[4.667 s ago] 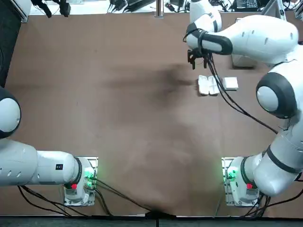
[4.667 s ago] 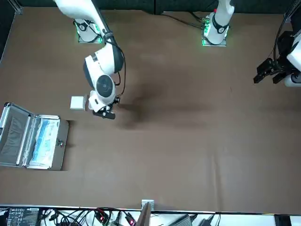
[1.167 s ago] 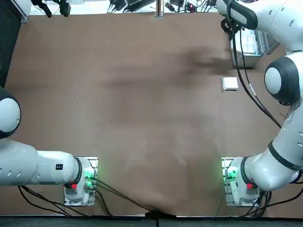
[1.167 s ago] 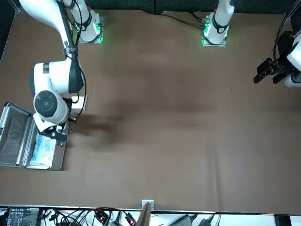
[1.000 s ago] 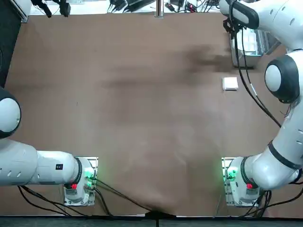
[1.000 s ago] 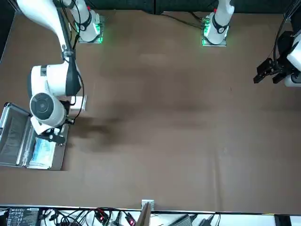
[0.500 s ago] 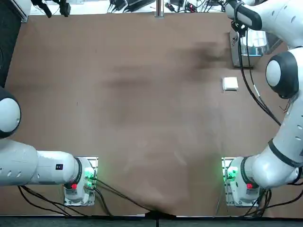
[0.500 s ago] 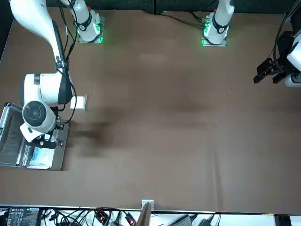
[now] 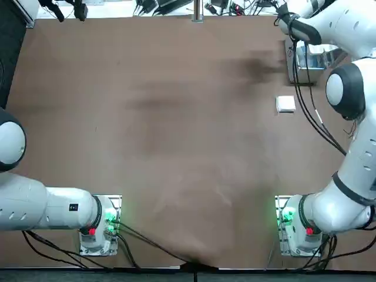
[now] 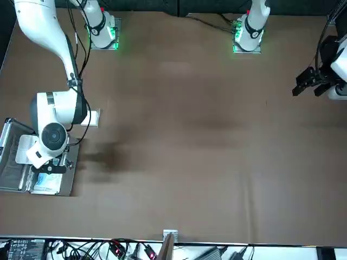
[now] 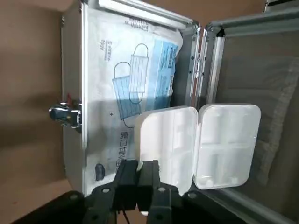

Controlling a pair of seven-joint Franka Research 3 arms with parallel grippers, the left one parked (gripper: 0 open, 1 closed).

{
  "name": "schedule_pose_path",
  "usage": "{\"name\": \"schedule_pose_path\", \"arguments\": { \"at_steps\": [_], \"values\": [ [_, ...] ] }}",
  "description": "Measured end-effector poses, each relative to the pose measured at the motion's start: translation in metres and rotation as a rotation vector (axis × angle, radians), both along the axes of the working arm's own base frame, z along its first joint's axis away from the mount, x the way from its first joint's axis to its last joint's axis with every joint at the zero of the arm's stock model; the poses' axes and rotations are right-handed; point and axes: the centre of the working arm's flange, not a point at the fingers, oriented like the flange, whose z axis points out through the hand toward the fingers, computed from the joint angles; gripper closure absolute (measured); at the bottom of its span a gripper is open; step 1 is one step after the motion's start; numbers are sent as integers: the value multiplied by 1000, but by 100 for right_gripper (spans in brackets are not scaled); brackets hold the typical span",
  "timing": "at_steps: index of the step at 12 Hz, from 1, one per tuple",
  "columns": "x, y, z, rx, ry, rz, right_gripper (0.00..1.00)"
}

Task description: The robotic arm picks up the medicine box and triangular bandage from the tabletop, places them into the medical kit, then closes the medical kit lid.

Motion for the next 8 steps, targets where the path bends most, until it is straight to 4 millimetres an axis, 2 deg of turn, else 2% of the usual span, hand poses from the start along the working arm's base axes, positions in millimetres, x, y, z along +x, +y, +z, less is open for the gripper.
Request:
{"name": "schedule_pose_path", "arguments": {
  "at_steps": [8],
  "values": [
    [-1, -22, -29, -29, 2, -80, 97]
  ]
}}
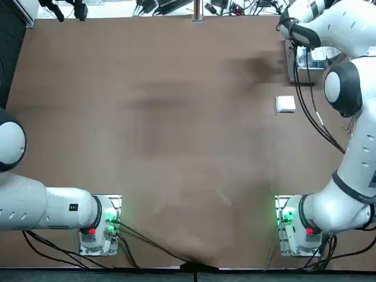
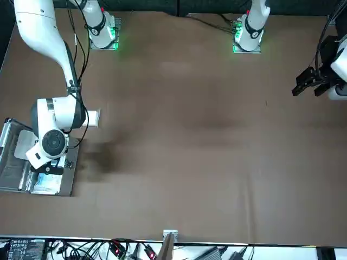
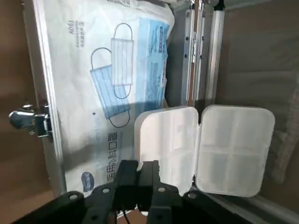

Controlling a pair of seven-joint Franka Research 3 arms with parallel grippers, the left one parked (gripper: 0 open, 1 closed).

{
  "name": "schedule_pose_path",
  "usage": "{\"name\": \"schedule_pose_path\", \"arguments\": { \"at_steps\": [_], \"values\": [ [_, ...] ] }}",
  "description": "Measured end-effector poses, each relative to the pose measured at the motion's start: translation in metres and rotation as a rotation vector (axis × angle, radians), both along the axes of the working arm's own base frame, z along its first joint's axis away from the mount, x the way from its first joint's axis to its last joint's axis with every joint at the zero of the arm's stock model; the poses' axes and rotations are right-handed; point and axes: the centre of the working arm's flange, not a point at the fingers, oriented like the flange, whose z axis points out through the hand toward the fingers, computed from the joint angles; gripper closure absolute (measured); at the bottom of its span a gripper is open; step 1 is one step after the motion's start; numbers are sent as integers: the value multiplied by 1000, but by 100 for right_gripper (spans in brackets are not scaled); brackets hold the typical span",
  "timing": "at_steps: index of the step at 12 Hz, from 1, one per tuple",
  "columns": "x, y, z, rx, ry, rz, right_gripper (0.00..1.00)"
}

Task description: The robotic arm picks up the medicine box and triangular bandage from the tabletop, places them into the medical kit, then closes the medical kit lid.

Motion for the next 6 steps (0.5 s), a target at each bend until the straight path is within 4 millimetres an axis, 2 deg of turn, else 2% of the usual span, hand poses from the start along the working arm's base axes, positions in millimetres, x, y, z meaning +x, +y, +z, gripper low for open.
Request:
{"name": "schedule_pose_path", "arguments": {
  "at_steps": [6],
  "values": [
    [-1, -2, -14, -10, -7, -35, 92]
  ]
}}
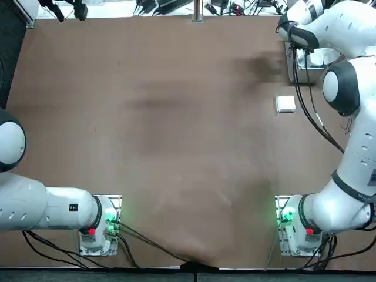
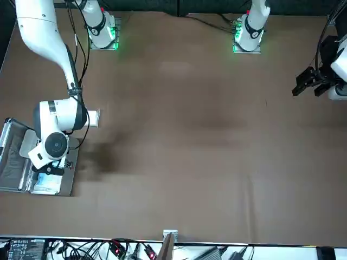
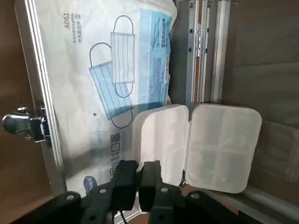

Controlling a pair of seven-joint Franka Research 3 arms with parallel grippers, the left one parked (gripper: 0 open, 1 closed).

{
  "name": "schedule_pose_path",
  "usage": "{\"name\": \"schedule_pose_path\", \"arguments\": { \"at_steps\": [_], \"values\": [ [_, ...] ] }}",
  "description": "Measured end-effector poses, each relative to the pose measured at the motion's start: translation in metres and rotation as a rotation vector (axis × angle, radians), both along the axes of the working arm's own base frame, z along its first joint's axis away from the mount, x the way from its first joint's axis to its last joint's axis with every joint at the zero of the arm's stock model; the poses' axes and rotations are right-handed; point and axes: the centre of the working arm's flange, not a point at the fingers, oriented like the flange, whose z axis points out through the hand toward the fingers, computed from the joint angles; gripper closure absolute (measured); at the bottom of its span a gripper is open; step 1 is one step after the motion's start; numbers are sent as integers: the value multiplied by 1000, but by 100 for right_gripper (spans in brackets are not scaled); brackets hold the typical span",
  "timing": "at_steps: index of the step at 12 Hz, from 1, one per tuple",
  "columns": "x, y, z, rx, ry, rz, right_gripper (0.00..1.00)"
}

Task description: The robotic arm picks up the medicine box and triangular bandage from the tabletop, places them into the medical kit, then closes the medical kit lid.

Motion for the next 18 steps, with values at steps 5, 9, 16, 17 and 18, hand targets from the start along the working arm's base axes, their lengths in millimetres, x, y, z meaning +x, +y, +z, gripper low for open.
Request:
{"name": "schedule_pose_path", "arguments": {
  "at_steps": [5, 9, 16, 17, 18],
  "values": [
    [0, -4, -1, -1, 0, -6, 59],
    [1, -8, 3, 1, -3, -7, 11],
    [-1, -58, 36, 189, -34, -94, 0],
    [-1, -57, 36, 198, -38, -97, 0],
    [0, -56, 38, 206, -43, -99, 0]
  ]
}}
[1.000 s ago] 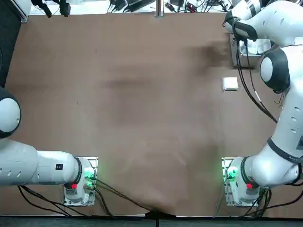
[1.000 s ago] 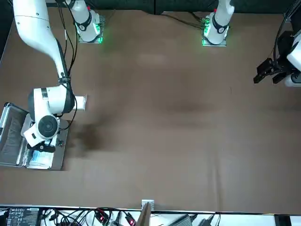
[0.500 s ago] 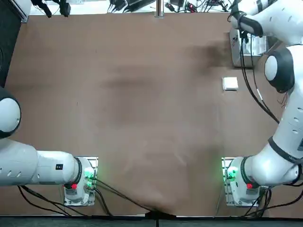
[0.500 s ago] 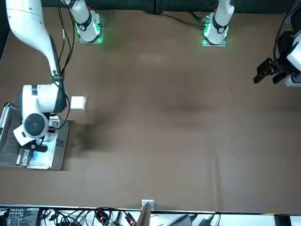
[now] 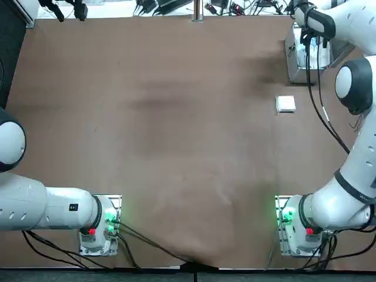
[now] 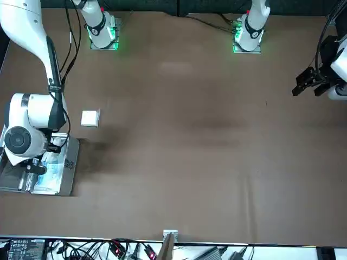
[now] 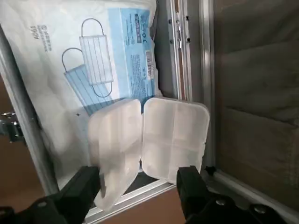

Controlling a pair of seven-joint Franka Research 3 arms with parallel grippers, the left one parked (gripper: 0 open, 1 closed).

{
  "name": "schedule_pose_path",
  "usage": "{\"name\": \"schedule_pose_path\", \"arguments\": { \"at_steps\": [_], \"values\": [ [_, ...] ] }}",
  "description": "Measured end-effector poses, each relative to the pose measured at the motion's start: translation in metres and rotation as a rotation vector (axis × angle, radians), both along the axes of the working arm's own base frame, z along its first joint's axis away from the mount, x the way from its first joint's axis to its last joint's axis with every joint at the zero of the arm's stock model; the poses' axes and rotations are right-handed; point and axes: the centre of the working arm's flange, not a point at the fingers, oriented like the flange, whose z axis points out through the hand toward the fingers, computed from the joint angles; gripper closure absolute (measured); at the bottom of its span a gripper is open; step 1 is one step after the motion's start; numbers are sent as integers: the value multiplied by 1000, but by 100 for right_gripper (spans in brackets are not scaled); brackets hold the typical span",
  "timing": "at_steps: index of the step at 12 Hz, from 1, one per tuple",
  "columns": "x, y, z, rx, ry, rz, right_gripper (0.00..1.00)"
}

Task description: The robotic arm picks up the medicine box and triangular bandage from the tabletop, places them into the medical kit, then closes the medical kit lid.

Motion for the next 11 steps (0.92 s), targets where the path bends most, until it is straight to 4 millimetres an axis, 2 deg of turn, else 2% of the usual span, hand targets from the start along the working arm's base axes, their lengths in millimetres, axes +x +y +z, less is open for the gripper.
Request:
{"name": "schedule_pose_path", "arguments": {
  "at_steps": [3, 7, 11],
  "values": [
    [1, 2, 13, 20, -25, -6, 0],
    [0, 6, 42, 62, -65, -10, 0],
    [-4, 18, 53, 72, -31, 45, 0]
  ]
}}
